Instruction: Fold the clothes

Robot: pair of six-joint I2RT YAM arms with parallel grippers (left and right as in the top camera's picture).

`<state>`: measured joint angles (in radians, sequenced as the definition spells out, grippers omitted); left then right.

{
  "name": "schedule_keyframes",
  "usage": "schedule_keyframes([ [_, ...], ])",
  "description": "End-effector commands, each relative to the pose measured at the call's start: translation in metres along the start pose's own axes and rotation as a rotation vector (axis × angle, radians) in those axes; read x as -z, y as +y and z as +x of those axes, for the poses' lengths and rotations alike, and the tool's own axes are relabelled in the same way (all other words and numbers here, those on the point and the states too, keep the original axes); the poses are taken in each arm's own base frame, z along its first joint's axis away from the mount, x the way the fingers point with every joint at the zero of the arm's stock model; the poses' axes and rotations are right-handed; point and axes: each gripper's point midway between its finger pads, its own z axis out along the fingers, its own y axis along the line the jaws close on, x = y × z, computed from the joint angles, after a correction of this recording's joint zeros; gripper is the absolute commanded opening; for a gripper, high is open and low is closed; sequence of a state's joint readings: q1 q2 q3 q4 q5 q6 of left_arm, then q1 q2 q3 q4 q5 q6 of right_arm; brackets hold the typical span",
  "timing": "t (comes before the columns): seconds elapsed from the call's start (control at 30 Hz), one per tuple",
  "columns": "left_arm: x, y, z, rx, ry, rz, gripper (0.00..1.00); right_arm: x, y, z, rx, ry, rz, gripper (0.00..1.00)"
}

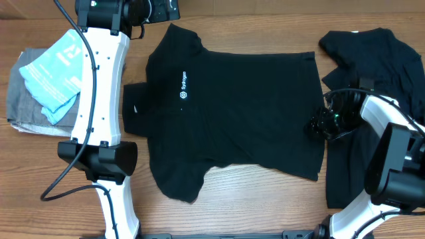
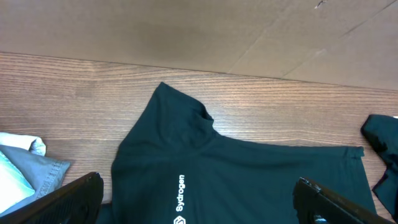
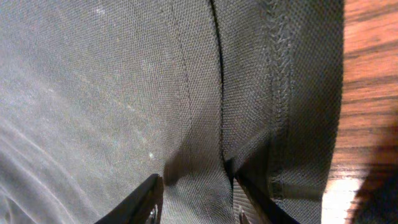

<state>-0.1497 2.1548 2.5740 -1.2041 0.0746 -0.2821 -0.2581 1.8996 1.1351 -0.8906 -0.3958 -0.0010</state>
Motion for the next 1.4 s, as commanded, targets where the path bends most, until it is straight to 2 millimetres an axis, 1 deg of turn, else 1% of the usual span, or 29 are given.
schedule_keyframes([
  [0.0, -0.001, 0.004, -0.001, 0.014, -0.003, -0.010, 1.00, -0.005, 0.001, 0.007, 0.008, 0.015, 0.002, 0.32],
  [0.03, -0.001, 0.004, -0.001, 0.014, -0.003, -0.010, 1.00, -0.004, 0.001, 0.006, 0.003, 0.015, 0.002, 0.26],
  [0.1, -0.001, 0.004, -0.001, 0.014, -0.004, -0.010, 1.00, 0.000, 0.001, 0.005, -0.005, 0.018, 0.002, 0.18],
  [0.2, -0.001, 0.004, -0.001, 0.014, -0.003, -0.010, 1.00, 0.014, 0.004, -0.001, -0.019, 0.018, 0.002, 0.17],
  [0.4, -0.001, 0.004, -0.001, 0.014, -0.003, -0.010, 1.00, 0.044, 0.018, -0.016, -0.015, 0.006, 0.002, 0.17],
  [0.43, -0.001, 0.004, -0.001, 0.014, -0.003, -0.010, 1.00, 0.047, 0.019, -0.018, -0.012, 0.000, 0.002, 0.16],
  [0.5, -0.001, 0.004, -0.001, 0.014, -0.004, -0.010, 1.00, 0.048, 0.017, -0.021, -0.008, -0.011, 0.018, 0.10],
  [0.57, -0.001, 0.004, -0.001, 0.014, -0.003, -0.010, 1.00, 0.048, 0.010, -0.023, -0.007, -0.019, 0.054, 0.04],
  [0.67, -0.001, 0.004, -0.001, 0.014, -0.003, -0.010, 1.00, 0.048, 0.000, -0.027, -0.002, -0.037, 0.112, 0.04],
  [0.73, -0.001, 0.004, -0.001, 0.014, -0.003, -0.010, 1.00, 0.049, 0.000, -0.029, 0.001, -0.044, 0.116, 0.04],
  [0.77, -0.001, 0.004, -0.001, 0.014, -0.003, -0.010, 1.00, 0.049, 0.000, -0.028, 0.000, -0.043, 0.116, 0.04],
  [0.8, -0.001, 0.004, -0.001, 0.014, -0.003, -0.010, 1.00, 0.049, -0.001, -0.027, -0.002, -0.037, 0.117, 0.07],
  [0.83, -0.001, 0.004, -0.001, 0.014, -0.003, -0.010, 1.00, 0.049, -0.001, -0.025, -0.005, -0.029, 0.118, 0.21],
  [0.87, -0.001, 0.004, -0.001, 0.014, -0.003, -0.010, 1.00, 0.048, -0.001, -0.022, -0.009, -0.018, 0.121, 0.30],
  [0.9, -0.001, 0.004, -0.001, 0.014, -0.003, -0.010, 1.00, 0.048, -0.002, -0.018, -0.015, -0.003, 0.122, 0.36],
  [0.97, -0.001, 0.004, -0.001, 0.014, -0.003, -0.010, 1.00, 0.048, -0.002, -0.013, -0.042, 0.016, 0.123, 0.42],
  [1.03, -0.001, 0.004, -0.001, 0.014, -0.003, -0.010, 1.00, 0.045, -0.002, -0.010, -0.057, 0.027, 0.124, 0.44],
  [1.2, -0.001, 0.004, -0.001, 0.014, -0.003, -0.010, 1.00, 0.031, 0.002, -0.003, -0.057, 0.039, 0.081, 0.44],
  [1.3, -0.001, 0.004, -0.001, 0.014, -0.003, -0.010, 1.00, 0.023, -0.001, 0.000, -0.095, 0.039, 0.081, 0.43],
  [1.37, -0.001, 0.004, -0.001, 0.014, -0.003, -0.010, 1.00, 0.020, 0.001, 0.001, -0.094, 0.038, 0.066, 0.40],
])
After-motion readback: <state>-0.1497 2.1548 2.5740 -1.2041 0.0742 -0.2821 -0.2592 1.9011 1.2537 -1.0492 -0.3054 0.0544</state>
